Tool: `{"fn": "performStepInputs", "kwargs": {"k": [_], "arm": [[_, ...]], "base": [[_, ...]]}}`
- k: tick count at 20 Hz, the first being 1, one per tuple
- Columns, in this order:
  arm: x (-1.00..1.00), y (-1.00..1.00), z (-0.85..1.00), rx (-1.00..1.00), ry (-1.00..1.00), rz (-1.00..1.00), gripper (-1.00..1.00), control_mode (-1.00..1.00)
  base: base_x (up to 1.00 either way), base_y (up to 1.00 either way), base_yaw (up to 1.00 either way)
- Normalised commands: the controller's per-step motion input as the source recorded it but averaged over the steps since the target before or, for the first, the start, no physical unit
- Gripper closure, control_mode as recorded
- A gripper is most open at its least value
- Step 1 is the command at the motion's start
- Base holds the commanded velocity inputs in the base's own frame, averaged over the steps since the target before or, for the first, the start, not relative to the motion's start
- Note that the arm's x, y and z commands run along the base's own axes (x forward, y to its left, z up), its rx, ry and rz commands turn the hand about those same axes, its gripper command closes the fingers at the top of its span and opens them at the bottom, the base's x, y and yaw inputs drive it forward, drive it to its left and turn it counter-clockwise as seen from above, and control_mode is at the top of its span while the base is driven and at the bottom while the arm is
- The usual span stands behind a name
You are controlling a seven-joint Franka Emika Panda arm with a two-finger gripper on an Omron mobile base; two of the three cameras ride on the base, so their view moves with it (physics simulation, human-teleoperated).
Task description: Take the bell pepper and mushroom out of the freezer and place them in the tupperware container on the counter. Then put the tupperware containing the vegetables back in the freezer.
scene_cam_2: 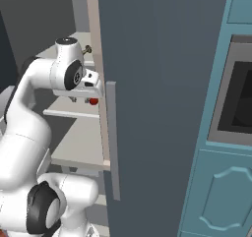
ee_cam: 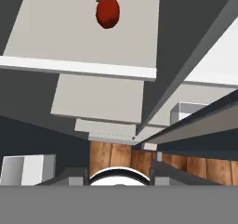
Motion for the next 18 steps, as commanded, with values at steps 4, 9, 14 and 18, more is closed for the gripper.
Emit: {"fn": "performStepInputs", "kwargs": {"k": [4,9,14,18], "arm": [[-0.13,0.00,0.00,0.01,-0.04,0.00,-1.00,-1.00],[-0.29,0.00,0.09,0.14,-0.06,0.00,-1.00,-1.00],[-0.30,0.00,0.08,0.24,-0.02,0.00,-1.00,-1.00],[-0.29,0.26,0.00,0.16,0.00,0.00,-1.00,-1.00]], "base": [[0.00,0.00,0.00],[0.00,0.00,0.00],[0.00,0.00,0.00],[0.00,0.00,0.00]]}}
